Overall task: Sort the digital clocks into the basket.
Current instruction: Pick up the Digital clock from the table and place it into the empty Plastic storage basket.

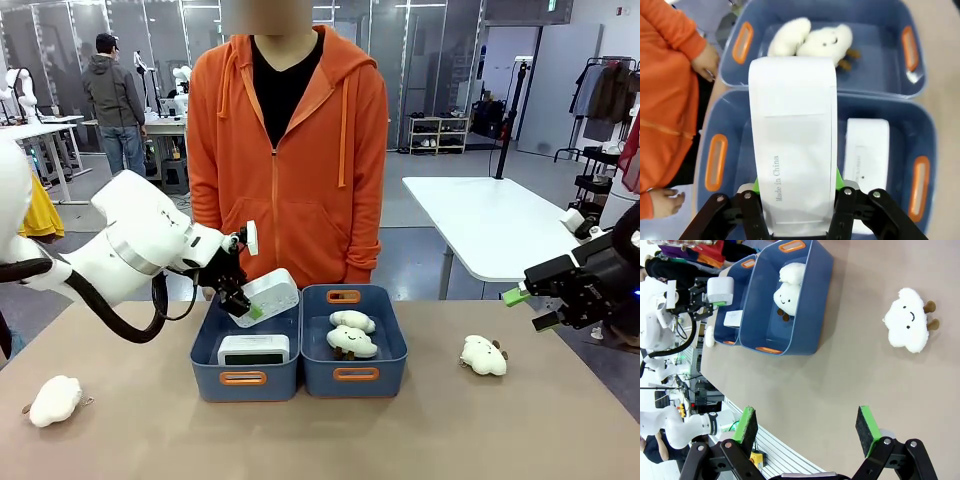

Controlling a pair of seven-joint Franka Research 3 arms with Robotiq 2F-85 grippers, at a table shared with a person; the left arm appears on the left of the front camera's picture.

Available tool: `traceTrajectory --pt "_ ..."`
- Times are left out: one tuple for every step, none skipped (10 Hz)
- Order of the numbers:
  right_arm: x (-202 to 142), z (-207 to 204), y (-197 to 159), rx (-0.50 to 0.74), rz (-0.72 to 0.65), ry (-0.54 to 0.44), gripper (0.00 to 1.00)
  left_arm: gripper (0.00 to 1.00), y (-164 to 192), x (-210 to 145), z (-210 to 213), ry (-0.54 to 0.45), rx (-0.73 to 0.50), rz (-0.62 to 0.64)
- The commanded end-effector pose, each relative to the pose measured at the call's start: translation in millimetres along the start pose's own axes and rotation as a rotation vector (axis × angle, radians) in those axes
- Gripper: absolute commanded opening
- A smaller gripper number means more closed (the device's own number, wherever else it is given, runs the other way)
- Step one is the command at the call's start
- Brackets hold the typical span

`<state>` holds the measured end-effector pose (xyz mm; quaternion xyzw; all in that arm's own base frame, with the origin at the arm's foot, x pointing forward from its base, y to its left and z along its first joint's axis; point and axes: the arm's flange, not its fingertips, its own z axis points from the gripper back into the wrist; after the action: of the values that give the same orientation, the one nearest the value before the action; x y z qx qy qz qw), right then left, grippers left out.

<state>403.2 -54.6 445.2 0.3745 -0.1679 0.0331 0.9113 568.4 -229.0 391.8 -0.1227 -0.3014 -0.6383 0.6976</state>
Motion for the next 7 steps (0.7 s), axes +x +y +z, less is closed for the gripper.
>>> traceTrajectory --pt "1 0 2 -0.014 0.001 0.005 1.0 0.57 5 -10 -10 0.074 0.025 -0.045" --pt "1 0 2 -0.014 0.001 0.005 1.0 0.76 5 -14 -10 0.097 0.021 -0.034" --pt "1 0 2 -0.014 0.001 0.005 1.0 0.9 7 -14 -9 0.089 0.023 -0.023" --pt "1 0 2 -0.014 0.001 0.005 1.0 1.0 6 -14 -7 0.093 0.033 -0.03" --pt "1 0 2 -0.014 0.001 0.005 1.0 1.0 5 -14 -5 0.088 0.034 -0.027" --pt "1 0 2 -0.014 0.001 0.005 1.0 1.0 2 -13 0 0.07 0.037 -0.017" --pt "1 0 2 -0.014 0.001 0.005 1.0 1.0 1 -11 5 0.046 0.047 0.002"
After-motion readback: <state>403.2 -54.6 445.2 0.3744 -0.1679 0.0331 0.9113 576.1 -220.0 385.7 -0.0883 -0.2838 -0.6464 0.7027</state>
